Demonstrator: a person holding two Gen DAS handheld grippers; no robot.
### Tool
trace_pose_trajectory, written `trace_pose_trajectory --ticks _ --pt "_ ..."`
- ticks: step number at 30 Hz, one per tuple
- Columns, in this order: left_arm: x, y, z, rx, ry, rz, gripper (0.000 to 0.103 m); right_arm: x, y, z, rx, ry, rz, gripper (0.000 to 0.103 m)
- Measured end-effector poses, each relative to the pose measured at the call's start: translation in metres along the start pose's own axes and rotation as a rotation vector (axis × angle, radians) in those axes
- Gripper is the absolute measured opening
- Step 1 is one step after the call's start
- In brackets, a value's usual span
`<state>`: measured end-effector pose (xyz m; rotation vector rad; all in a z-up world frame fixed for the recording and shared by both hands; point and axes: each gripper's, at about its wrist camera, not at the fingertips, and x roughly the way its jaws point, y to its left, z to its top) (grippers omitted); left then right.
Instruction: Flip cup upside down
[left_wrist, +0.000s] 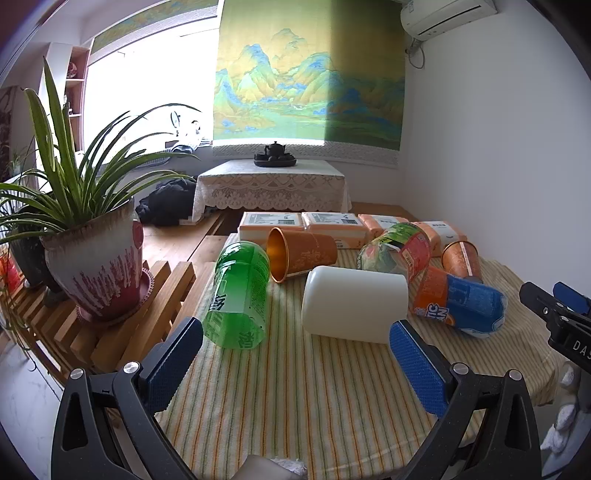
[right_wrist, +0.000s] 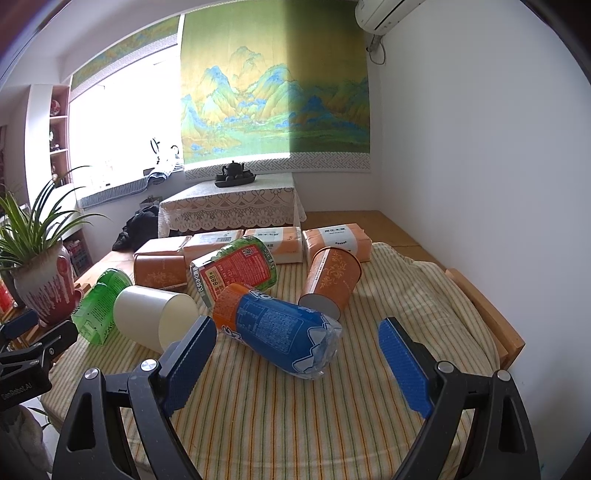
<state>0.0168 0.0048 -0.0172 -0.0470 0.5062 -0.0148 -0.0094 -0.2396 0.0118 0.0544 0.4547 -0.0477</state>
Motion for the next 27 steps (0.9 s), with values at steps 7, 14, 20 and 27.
trace_pose_trajectory --ticks 7,14,20,27 --pt "0.0014 -0.0004 0.0004 -0.003 0.005 -0.002 0.103 0.0026 0.0002 -0.0003 -0.006 0.007 -0.003 0.087" --pt "0.0033 -0.0017 0.0001 -0.004 0.007 -0.006 0.103 0.0037 0.0005 0.0015 -0.009 0.008 -0.005 0.087" --pt "0.006 -0.0002 0.0002 -0.008 0.011 -0.007 0.103 0.0051 0.0005 0.002 -0.014 0.011 -0.005 0.087" --pt "0.0078 0.0024 0.0006 -0.014 0.012 -0.008 0.103 0.0095 0.0005 0.0049 -0.022 0.024 -0.003 0.087"
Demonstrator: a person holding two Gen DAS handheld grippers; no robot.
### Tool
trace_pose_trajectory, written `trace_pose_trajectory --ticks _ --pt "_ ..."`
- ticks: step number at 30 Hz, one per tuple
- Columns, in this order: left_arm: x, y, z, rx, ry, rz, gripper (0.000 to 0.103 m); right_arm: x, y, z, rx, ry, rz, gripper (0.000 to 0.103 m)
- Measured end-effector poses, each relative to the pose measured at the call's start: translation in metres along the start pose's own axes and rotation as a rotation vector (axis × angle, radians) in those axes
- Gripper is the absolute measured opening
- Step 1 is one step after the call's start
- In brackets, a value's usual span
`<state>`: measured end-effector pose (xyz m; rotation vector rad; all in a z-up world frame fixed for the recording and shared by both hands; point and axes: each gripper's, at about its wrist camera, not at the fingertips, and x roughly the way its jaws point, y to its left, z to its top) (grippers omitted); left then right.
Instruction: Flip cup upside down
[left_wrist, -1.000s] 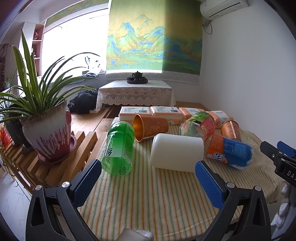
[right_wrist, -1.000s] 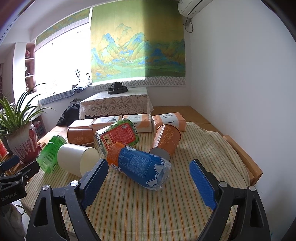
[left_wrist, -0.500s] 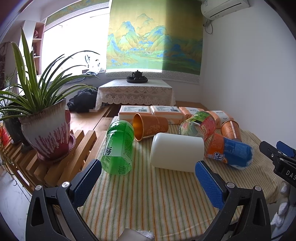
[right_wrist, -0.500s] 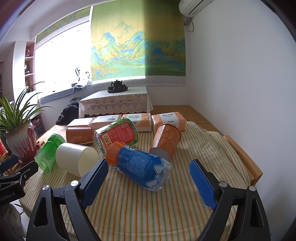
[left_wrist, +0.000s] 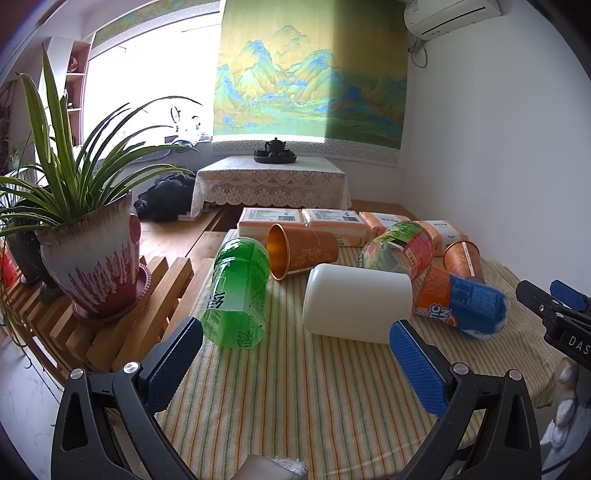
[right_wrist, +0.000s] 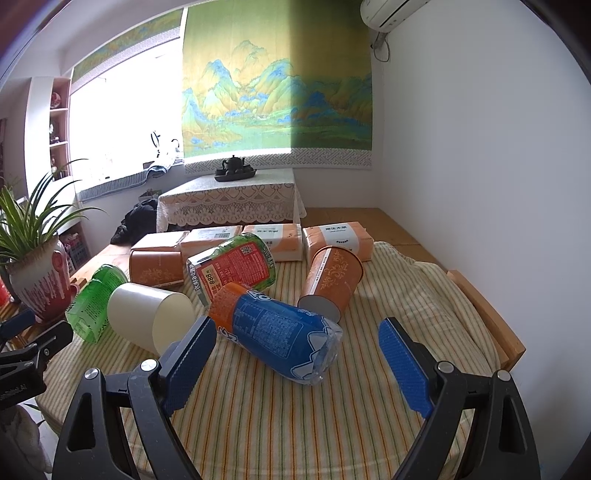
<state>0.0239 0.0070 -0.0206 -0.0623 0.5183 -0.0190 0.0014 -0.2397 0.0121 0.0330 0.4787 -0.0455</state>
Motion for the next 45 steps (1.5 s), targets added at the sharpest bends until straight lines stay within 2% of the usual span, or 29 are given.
trace_pose_trajectory --ticks 10,16,20,26,29,34,38,41,45 --pt "0.005 0.006 0.004 -0.012 0.007 0.002 0.103 0.017 -0.006 0.016 -0.034 0.025 -0.022 0.087" --pt "0.005 0.015 0.009 -0.027 0.003 0.011 0.103 0.037 -0.017 0.037 -0.034 0.07 -0.01 0.087" --pt "0.005 0.023 0.012 -0.042 0.001 0.018 0.103 0.068 -0.037 0.058 0.012 0.156 -0.016 0.087" --pt "0.005 0.035 0.013 -0.064 0.002 0.028 0.103 0.123 -0.062 0.073 0.154 0.344 0.068 0.087" --pt "0.006 0.042 0.013 -0.077 0.002 0.03 0.103 0.146 -0.065 0.073 0.187 0.408 0.073 0.087" --pt "0.004 0.049 0.011 -0.085 0.004 0.035 0.103 0.173 -0.064 0.065 0.215 0.513 0.09 0.073" --pt "0.002 0.051 0.011 -0.091 0.002 0.038 0.103 0.185 -0.063 0.06 0.23 0.557 0.088 0.068" --pt "-0.001 0.05 0.012 -0.09 -0.002 0.041 0.103 0.191 -0.064 0.057 0.24 0.583 0.095 0.057" --pt "-0.005 0.049 0.013 -0.088 -0.01 0.044 0.103 0.19 -0.066 0.056 0.247 0.58 0.102 0.056"
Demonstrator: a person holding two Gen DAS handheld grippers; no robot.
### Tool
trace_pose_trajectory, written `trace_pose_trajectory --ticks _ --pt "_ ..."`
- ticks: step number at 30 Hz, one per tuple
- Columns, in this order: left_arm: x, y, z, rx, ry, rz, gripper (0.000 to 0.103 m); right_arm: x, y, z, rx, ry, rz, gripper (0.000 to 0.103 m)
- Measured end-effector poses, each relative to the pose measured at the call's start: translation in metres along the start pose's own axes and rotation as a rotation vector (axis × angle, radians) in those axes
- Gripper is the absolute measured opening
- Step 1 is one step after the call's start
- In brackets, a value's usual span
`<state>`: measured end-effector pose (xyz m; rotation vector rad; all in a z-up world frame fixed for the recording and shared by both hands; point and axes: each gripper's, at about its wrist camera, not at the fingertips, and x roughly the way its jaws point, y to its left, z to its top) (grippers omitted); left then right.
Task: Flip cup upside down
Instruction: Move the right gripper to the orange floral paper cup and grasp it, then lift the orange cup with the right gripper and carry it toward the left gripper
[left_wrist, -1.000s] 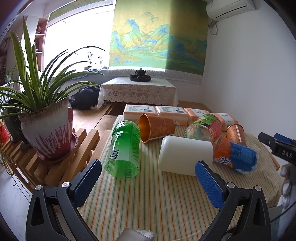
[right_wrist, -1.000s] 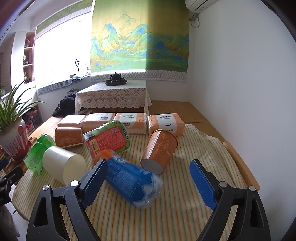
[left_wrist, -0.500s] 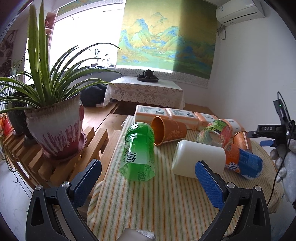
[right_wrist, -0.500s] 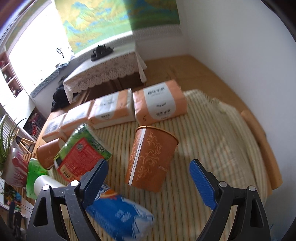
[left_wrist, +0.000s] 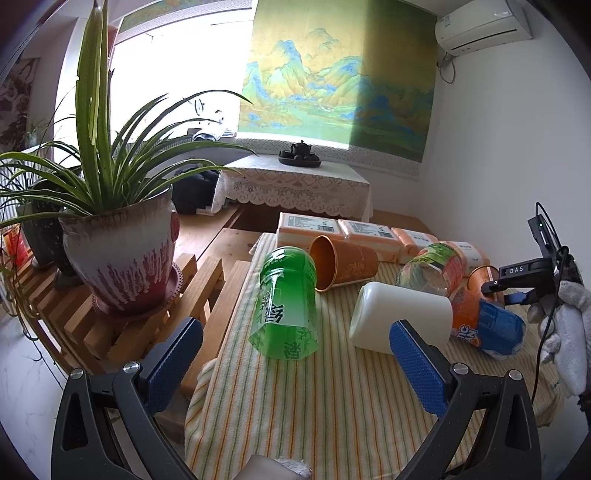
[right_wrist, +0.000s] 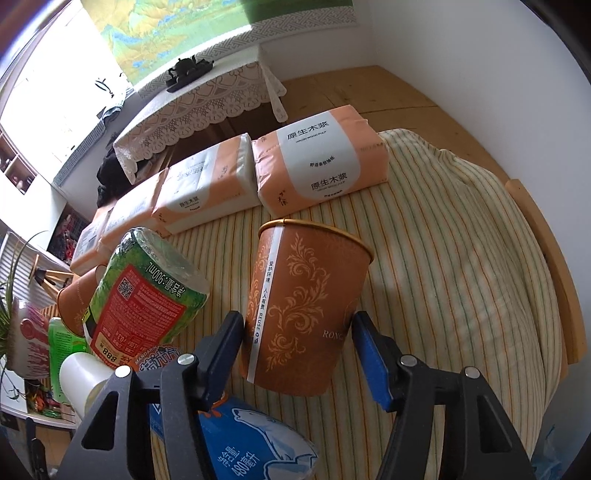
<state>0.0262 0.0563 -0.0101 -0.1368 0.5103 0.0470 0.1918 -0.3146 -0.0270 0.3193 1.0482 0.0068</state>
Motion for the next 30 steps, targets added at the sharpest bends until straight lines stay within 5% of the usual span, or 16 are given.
trace_pose_trajectory --ticks 14,30 --pt "-0.008 -0.008 -0.003 0.018 -0.008 0.003 0.103 -0.058 -0.004 -0.007 -0.02 -0.145 0.038 0.055" --pt "-0.027 -0.016 -0.009 0.032 -0.022 -0.015 0.103 -0.118 0.055 -0.103 -0.171 -0.204 0.243 0.055"
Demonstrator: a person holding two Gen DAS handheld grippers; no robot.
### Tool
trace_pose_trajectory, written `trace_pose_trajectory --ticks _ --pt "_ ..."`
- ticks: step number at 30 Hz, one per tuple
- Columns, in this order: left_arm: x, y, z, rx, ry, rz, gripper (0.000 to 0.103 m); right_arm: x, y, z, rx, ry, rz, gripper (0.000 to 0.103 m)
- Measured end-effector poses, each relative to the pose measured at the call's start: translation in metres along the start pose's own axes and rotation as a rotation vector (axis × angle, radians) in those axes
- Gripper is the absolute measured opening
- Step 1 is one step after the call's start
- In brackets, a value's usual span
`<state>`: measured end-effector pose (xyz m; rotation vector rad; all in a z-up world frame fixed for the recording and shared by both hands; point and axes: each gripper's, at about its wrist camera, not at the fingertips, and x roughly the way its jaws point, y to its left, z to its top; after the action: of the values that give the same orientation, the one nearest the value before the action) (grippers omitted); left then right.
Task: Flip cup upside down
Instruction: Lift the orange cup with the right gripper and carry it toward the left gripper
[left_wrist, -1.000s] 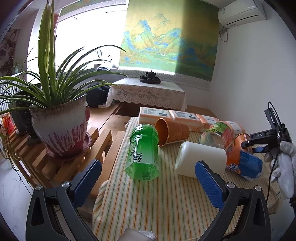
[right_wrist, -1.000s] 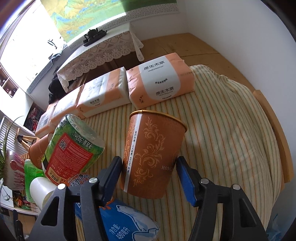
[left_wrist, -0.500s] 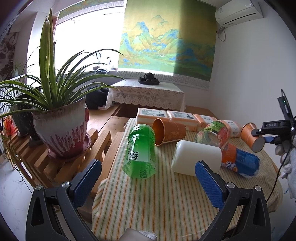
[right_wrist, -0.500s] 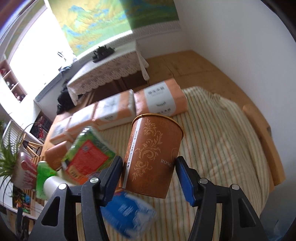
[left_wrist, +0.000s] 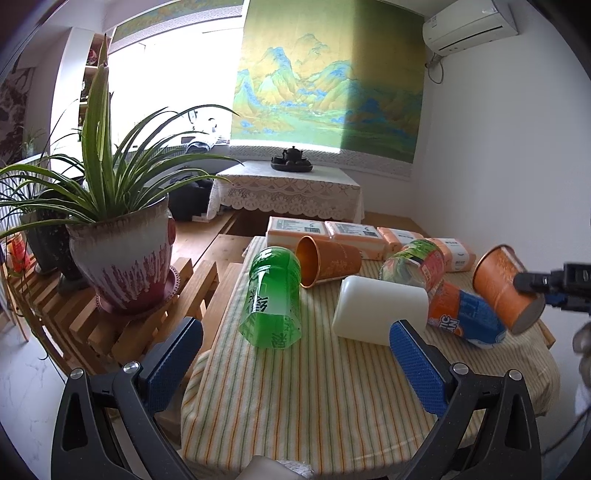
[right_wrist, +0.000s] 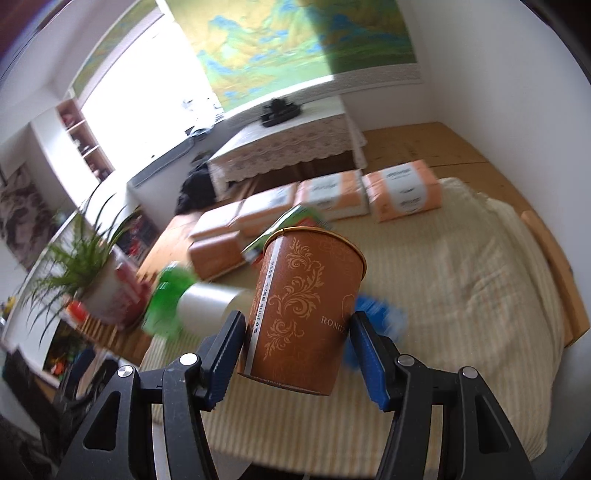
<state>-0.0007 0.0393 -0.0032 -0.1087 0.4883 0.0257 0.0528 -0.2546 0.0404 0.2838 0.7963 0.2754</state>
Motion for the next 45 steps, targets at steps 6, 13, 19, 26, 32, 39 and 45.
trace_pose_trajectory --ticks 6,13,19,26,32,39,45 --pt "-0.003 -0.006 -0.007 0.014 0.002 -0.025 0.103 0.01 0.024 -0.043 -0.042 0.033 0.031 0.055" --pt "-0.006 -0.021 -0.024 0.059 0.004 -0.05 0.103 0.037 0.028 -0.07 -0.029 0.046 -0.026 0.055" --pt "0.0 -0.033 -0.037 0.085 0.028 -0.048 0.103 0.045 0.029 -0.084 -0.025 0.041 -0.033 0.055" --pt "0.0 -0.038 -0.04 0.089 0.03 -0.048 0.103 0.042 0.031 -0.089 -0.039 0.027 -0.033 0.055" --pt "-0.003 -0.044 -0.045 0.096 0.033 -0.049 0.103 0.038 0.03 -0.09 -0.039 0.021 0.012 0.058" --pt "-0.009 -0.066 -0.054 0.1 0.037 -0.082 0.103 0.009 0.02 -0.093 -0.041 -0.048 0.036 0.065" --pt "-0.01 -0.098 -0.066 0.132 0.048 -0.131 0.103 -0.02 0.001 -0.103 -0.044 -0.132 -0.018 0.071"
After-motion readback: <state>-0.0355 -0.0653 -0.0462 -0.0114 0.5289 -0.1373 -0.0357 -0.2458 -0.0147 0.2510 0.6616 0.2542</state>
